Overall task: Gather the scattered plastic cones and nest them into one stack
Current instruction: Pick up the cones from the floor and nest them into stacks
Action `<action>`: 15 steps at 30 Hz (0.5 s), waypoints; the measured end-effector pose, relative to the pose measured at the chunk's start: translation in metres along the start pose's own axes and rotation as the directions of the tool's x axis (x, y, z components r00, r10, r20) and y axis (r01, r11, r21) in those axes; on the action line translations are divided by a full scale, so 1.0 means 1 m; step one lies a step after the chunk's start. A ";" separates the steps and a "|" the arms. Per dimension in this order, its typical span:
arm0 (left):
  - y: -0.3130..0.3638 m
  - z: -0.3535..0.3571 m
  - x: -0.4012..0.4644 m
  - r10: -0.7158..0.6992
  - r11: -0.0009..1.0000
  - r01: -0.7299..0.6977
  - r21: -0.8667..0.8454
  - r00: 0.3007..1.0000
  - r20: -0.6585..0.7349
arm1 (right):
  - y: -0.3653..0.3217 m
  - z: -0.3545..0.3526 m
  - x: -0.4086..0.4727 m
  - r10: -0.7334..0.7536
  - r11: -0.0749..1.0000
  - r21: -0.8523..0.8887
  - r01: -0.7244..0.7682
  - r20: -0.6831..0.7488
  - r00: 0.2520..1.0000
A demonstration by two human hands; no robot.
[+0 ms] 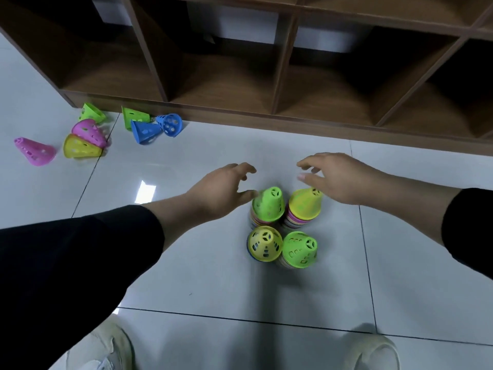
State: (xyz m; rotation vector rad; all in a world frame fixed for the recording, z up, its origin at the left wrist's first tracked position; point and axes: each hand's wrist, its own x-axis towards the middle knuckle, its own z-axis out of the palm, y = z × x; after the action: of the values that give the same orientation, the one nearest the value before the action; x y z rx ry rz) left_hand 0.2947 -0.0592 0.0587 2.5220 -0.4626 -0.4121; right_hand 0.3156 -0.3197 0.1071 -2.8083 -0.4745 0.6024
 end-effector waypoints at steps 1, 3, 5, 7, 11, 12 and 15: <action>-0.013 -0.005 -0.003 -0.036 0.999 0.036 0.012 0.999 -0.016 | -0.003 -0.004 0.006 -0.002 0.999 0.034 0.003 -0.045 0.999; -0.042 -0.018 -0.009 -0.112 0.993 0.114 0.035 0.993 -0.040 | -0.019 -0.012 0.023 -0.017 0.995 0.093 0.027 -0.106 0.994; -0.071 -0.034 -0.014 -0.172 0.981 0.176 0.077 0.983 -0.057 | -0.042 -0.019 0.043 -0.046 0.990 0.124 0.061 -0.126 0.991; -0.101 -0.050 -0.019 -0.228 0.964 0.237 0.119 0.970 -0.083 | -0.070 -0.020 0.065 -0.101 0.986 0.122 0.113 -0.106 0.989; -0.168 -0.074 -0.029 -0.358 0.911 0.383 0.151 0.918 -0.170 | -0.122 -0.007 0.125 -0.205 0.979 -0.004 0.205 -0.007 0.979; -0.184 -0.077 -0.030 -0.392 0.897 0.418 0.143 0.902 -0.179 | -0.131 0.000 0.141 -0.208 0.978 -0.023 0.209 0.020 0.978; -0.229 -0.078 -0.027 -0.487 0.862 0.504 0.048 0.851 -0.198 | -0.154 0.021 0.190 -0.164 0.986 0.003 0.164 0.074 0.984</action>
State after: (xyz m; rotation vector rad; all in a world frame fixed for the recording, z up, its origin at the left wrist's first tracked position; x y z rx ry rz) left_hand 0.3548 0.1689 0.0001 2.7275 0.2620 -0.3477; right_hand 0.4300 -0.1061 0.0648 -2.7223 -0.7131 0.6716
